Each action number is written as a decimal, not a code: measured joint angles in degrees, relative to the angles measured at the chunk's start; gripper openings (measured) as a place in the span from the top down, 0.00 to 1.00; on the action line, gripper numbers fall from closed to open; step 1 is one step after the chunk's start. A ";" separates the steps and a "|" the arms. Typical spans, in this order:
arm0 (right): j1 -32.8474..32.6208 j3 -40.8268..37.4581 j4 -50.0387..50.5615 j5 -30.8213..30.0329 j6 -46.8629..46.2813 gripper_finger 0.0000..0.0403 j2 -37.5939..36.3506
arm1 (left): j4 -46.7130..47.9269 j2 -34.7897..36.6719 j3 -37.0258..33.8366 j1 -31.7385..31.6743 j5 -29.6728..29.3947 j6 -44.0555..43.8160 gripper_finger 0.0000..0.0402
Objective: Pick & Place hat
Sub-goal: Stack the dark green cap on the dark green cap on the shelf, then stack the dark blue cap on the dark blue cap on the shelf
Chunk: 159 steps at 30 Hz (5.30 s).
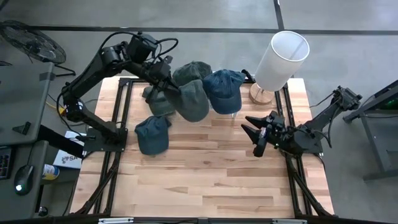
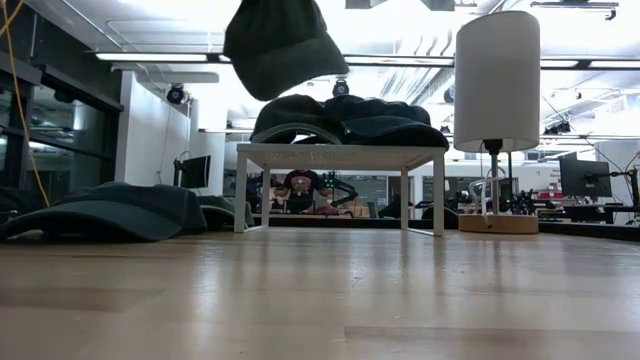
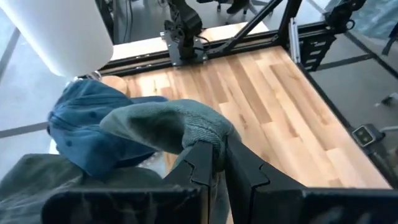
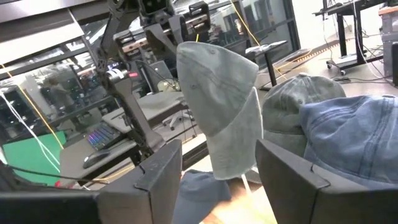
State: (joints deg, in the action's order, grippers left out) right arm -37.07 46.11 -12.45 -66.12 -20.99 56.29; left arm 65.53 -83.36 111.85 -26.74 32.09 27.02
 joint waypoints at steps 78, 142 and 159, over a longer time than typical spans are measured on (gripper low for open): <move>7.58 0.00 3.05 3.49 -6.05 0.51 5.29 | 2.92 -25.34 21.44 -16.39 -0.82 11.60 0.95; 7.56 -0.02 3.78 6.82 -7.17 0.51 5.27 | 16.11 -15.50 21.31 -15.34 -20.43 -9.67 0.38; 7.56 -0.02 7.69 13.65 -7.10 0.51 5.27 | 24.44 3.46 3.03 4.79 -33.74 -34.83 0.38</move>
State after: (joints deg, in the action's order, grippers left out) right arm -29.52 46.09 -4.75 -52.47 -28.10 61.56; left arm 89.97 -79.90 114.88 -21.95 -1.65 -7.81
